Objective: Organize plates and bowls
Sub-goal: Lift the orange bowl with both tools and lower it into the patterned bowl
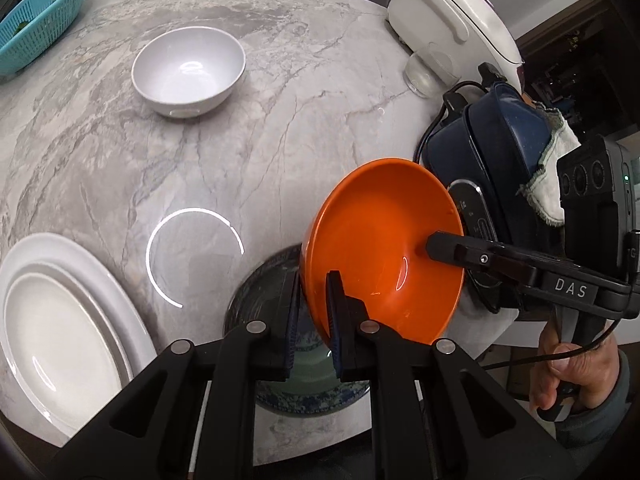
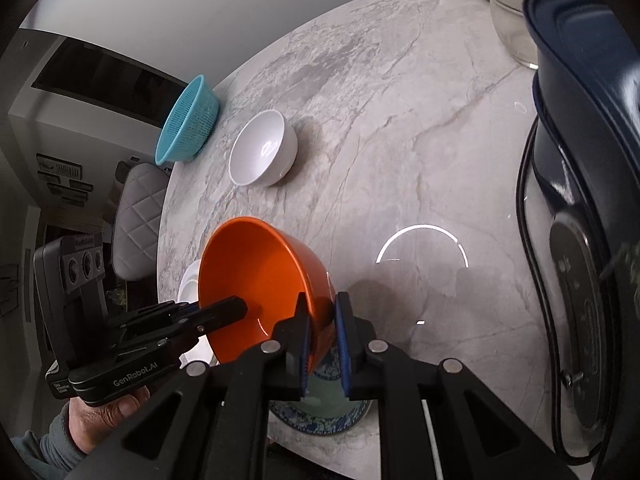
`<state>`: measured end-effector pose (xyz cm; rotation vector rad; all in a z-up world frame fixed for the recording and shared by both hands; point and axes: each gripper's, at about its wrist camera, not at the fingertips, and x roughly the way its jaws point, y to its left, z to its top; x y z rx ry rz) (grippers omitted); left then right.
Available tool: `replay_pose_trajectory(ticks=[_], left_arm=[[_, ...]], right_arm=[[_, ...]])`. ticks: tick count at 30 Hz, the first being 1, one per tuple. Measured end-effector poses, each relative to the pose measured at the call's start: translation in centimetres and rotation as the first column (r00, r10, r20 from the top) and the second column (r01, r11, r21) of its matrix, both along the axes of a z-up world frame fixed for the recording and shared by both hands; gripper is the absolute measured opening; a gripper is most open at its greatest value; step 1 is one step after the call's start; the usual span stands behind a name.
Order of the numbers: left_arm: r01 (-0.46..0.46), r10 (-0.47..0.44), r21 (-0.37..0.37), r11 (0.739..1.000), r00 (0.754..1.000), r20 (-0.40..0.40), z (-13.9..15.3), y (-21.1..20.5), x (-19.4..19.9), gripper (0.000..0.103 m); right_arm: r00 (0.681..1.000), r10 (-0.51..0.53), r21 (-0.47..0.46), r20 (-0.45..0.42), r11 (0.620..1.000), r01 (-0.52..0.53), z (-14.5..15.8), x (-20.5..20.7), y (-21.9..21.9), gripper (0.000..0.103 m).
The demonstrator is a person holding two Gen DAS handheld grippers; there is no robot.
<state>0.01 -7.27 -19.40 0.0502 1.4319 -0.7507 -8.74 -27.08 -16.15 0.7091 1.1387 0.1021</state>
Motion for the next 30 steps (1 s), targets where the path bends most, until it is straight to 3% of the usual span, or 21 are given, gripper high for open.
replay_pose_trajectory(ticks=[10,30], left_arm=[[-0.026,0.028,0.061,0.998,0.999,-0.037,-2.6,2.3,-3.4,0.012],[-0.013,0.024,0.133,0.991,0.996,-0.08,-7.0,2.0,-3.1,0.012]], right_arm=[[0.997,0.062,0.023,-0.056,0.998,-0.06,-2.8,-2.0,2.6,0.014],[0.987,0.103,-0.018,-0.119,0.994,-0.106,-5.6,-1.5,4.1,0.014]])
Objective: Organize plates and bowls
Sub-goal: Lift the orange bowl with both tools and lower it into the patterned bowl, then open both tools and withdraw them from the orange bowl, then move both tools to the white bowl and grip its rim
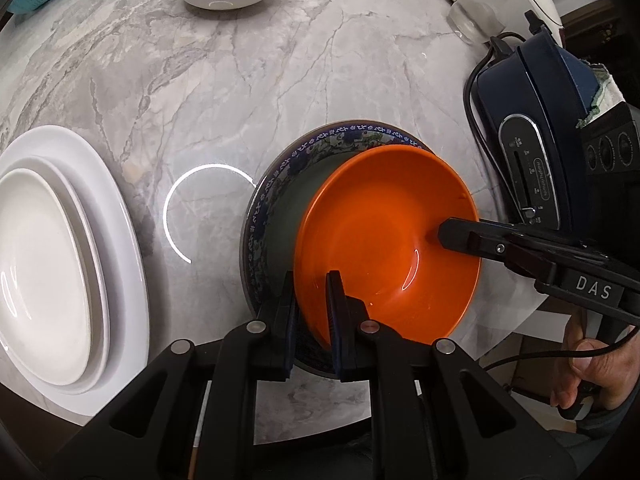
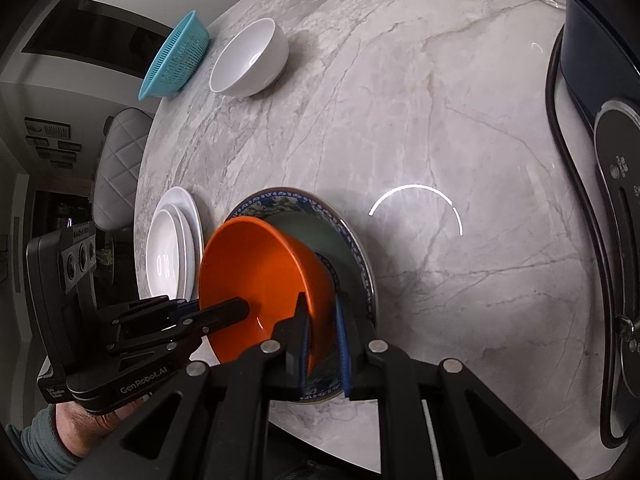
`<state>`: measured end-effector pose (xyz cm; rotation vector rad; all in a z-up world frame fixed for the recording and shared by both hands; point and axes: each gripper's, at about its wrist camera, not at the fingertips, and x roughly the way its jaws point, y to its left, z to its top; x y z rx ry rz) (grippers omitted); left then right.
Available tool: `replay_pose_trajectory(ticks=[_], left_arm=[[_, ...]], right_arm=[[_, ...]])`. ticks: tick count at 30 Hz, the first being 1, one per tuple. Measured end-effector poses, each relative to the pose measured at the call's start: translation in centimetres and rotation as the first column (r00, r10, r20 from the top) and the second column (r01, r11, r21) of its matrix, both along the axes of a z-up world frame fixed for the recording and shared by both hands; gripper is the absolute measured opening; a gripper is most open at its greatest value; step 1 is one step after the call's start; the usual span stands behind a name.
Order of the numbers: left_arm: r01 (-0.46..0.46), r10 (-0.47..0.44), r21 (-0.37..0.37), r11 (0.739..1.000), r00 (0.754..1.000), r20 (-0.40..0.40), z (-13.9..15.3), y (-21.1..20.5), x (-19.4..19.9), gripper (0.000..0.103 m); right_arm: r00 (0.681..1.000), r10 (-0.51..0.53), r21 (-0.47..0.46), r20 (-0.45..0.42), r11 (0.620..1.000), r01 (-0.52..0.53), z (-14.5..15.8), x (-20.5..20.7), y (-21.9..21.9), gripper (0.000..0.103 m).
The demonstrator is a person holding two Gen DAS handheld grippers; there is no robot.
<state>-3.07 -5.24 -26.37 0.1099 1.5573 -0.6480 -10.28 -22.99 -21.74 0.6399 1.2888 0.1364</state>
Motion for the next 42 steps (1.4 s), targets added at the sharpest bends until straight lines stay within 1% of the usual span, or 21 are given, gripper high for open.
replay_pose_trajectory(ticks=[8,11,15,17,19,20,21,22,25,26,31,33,34,36,38,39,42], left_arm=[[0.0,0.0,0.008,1.0,1.0,0.001,-0.4,-0.4,0.3,0.012],[-0.002,0.002,0.009,1.0,1.0,0.002,-0.4,-0.4,0.4,0.012],[-0.01,0.01,0.008,1.0,1.0,0.006,-0.2,-0.3,0.7,0.014],[-0.015,0.015,0.002,1.0,1.0,0.008,0.1,-0.3,0.7,0.019],[-0.016,0.016,-0.012,1.0,1.0,0.013,0.5,-0.2,0.8,0.034],[-0.015,0.015,-0.02,1.0,1.0,0.01,0.7,-0.2,0.9,0.038],[-0.013,0.014,-0.025,1.0,1.0,0.012,0.9,-0.3,0.9,0.046],[-0.009,0.01,-0.028,1.0,1.0,0.016,1.1,-0.4,0.8,0.051],[-0.004,0.004,-0.037,0.999,1.0,0.023,2.0,-0.6,0.7,0.06],[-0.004,0.005,-0.041,0.999,1.0,0.024,2.4,-0.6,0.7,0.061],[-0.013,0.016,-0.078,0.997,0.999,0.033,4.9,-0.3,0.8,0.07],[-0.025,0.027,-0.125,0.992,0.999,0.019,6.3,0.3,1.4,0.071],[-0.036,0.039,-0.158,0.987,0.999,0.015,7.0,0.7,2.2,0.071],[-0.054,0.062,-0.211,0.976,0.998,0.033,8.5,1.7,4.5,0.072],[-0.051,0.073,-0.225,0.973,0.994,0.088,9.7,2.5,7.6,0.073],[-0.051,0.079,-0.22,0.974,0.99,0.119,10.1,3.0,9.3,0.073],[-0.037,0.076,-0.208,0.977,0.98,0.183,10.6,3.8,15.0,0.073]], right_arm=[[1.0,0.008,-0.023,-0.018,1.0,-0.008,-0.7,0.1,0.3,0.014],[1.0,0.013,-0.033,-0.012,0.999,-0.013,-0.7,0.2,0.4,0.014],[1.0,0.017,-0.04,-0.011,0.999,-0.018,-0.6,0.3,0.6,0.016],[1.0,0.016,-0.048,-0.011,0.999,-0.017,-0.6,0.3,0.6,0.016],[1.0,0.015,-0.043,-0.011,0.999,-0.015,-0.6,0.3,0.6,0.016],[1.0,0.016,-0.045,-0.011,0.999,-0.017,-0.6,0.2,0.6,0.017],[1.0,0.018,-0.049,-0.011,0.999,-0.019,-0.6,0.2,0.7,0.017],[1.0,0.019,-0.05,-0.011,0.999,-0.02,-0.5,0.2,0.7,0.017],[1.0,0.025,-0.059,-0.008,0.998,-0.025,-0.2,0.2,0.9,0.018],[1.0,0.025,-0.06,-0.004,0.998,-0.025,0.0,0.1,0.9,0.019],[0.999,0.016,-0.06,0.031,0.998,-0.014,1.7,-0.5,0.5,0.033],[0.998,0.011,-0.067,0.055,0.998,-0.007,2.8,-0.6,0.3,0.048],[0.997,0.004,-0.067,0.072,0.998,0.001,3.4,-0.5,0.1,0.051],[0.993,-0.019,-0.052,0.121,0.998,0.025,4.8,-0.1,-0.8,0.06],[0.982,-0.053,-0.044,0.18,0.997,0.062,6.5,0.8,-1.9,0.069],[0.975,-0.07,-0.037,0.209,0.996,0.079,7.3,1.4,-2.5,0.071],[0.959,-0.094,0.012,0.266,0.995,0.094,9.2,4.4,-4.0,0.071]])
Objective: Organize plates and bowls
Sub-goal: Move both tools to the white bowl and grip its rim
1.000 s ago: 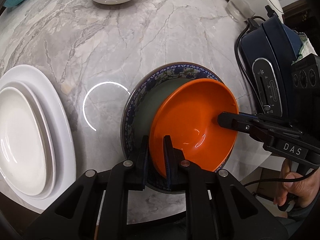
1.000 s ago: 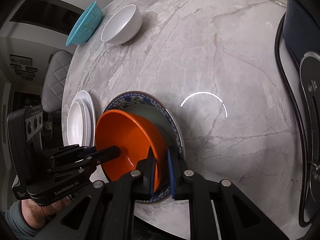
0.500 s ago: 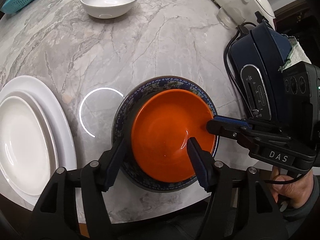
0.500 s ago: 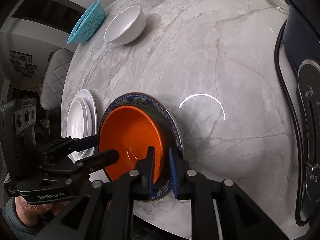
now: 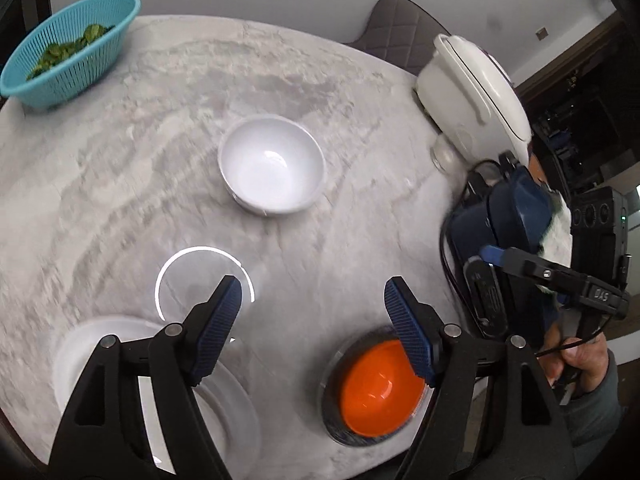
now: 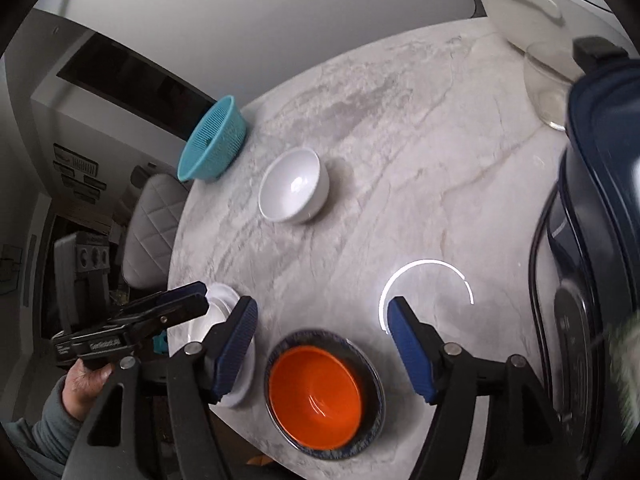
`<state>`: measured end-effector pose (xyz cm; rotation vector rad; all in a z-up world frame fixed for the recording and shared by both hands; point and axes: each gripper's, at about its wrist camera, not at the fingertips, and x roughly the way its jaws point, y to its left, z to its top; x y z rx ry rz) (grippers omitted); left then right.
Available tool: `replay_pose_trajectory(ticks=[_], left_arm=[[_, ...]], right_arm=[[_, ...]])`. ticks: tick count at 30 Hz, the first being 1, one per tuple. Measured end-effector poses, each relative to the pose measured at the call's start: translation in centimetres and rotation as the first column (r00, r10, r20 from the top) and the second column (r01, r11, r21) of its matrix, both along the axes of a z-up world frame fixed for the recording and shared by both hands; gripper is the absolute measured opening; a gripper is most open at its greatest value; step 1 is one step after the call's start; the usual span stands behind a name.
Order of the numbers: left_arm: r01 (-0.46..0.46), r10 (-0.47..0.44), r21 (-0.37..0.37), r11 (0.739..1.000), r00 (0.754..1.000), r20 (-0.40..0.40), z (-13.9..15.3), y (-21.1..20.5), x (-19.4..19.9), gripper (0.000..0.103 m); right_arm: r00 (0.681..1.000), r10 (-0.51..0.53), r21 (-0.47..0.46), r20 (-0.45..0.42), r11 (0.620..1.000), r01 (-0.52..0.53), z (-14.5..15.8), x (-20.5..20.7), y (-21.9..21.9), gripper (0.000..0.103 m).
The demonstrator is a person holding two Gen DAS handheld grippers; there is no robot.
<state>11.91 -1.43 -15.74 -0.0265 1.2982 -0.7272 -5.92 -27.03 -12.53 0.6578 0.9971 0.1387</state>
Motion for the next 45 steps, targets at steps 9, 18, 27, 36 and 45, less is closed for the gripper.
replay_pose_trajectory(ticks=[9,18,27,36,45], left_arm=[[0.061,-0.059,0.009,0.998,0.991,-0.123,-6.4,-0.7,11.4,0.067],[0.077,-0.08,-0.023,0.997,0.976,-0.204,-11.4,-1.4,14.3,0.052],[0.107,-0.111,-0.028,0.994,0.968,-0.224,-12.7,-2.8,15.2,0.038],[0.11,-0.111,-0.017,0.994,0.967,-0.231,-13.5,-3.4,15.3,0.031],[0.111,-0.108,0.001,0.994,0.967,-0.229,-13.5,-3.9,15.2,0.014]], right_arm=[[0.999,0.038,0.223,-0.002,0.974,-0.037,-2.3,11.8,-0.9,0.071],[0.992,0.01,0.212,-0.126,0.977,0.017,-8.2,16.7,-0.9,0.066],[0.981,0.017,0.214,-0.196,0.977,0.026,-11.3,18.3,-0.4,0.057],[0.972,0.018,0.214,-0.233,0.976,0.033,-12.5,18.9,-0.3,0.048],[0.974,0.039,0.234,-0.224,0.972,0.015,-12.6,19.4,0.1,0.022]])
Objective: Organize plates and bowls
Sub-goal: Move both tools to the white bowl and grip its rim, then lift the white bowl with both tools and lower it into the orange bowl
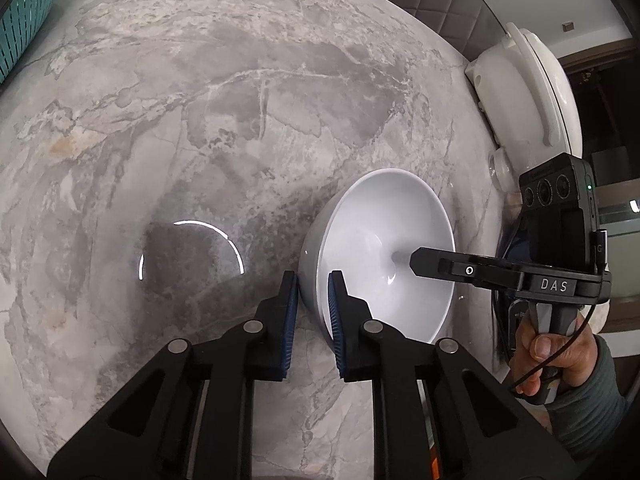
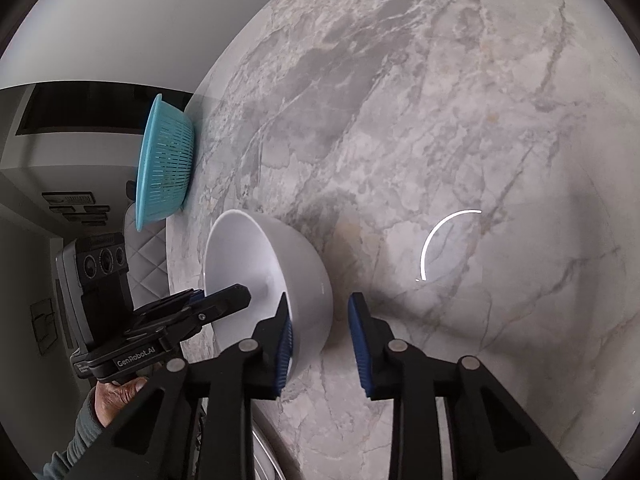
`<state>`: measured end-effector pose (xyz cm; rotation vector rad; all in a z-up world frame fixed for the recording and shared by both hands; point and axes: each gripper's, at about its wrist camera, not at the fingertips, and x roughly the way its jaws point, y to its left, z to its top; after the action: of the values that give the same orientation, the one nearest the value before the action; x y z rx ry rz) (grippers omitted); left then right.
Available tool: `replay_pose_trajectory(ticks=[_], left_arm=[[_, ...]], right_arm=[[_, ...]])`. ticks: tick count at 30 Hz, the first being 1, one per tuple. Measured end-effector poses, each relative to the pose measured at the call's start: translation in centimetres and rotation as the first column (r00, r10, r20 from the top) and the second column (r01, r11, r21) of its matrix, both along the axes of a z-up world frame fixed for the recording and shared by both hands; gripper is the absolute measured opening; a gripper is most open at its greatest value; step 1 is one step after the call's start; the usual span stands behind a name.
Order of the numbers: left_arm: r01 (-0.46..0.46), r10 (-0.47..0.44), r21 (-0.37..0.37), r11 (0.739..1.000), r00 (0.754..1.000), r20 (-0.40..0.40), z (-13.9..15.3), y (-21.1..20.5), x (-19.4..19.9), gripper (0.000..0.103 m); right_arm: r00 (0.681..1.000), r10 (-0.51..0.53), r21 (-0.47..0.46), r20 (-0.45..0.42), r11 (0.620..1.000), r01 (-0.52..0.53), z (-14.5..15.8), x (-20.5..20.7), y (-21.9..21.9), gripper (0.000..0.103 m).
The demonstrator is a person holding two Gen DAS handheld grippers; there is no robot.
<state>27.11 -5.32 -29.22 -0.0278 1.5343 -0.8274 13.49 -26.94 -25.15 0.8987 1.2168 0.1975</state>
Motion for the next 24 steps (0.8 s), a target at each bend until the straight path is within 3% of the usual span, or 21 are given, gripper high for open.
replay_pose_trajectory(ticks=[3,12,24], left_arm=[[-0.002,0.002,0.005,1.0,1.0,-0.003,0.0,-0.1,0.1,0.014],[-0.014,0.014,0.004,1.0,1.0,-0.025,0.5,0.4,-0.4,0.014],[-0.009,0.009,-0.03,1.0,1.0,0.003,6.5,1.1,-4.3,0.014]], right_arm=[[1.0,0.016,-0.037,-0.005,0.999,-0.017,0.4,0.3,0.5,0.021],[1.0,-0.006,-0.025,-0.008,1.0,0.006,0.8,0.2,0.7,0.021],[0.999,0.006,-0.033,0.034,0.999,-0.005,4.9,-3.1,0.9,0.022]])
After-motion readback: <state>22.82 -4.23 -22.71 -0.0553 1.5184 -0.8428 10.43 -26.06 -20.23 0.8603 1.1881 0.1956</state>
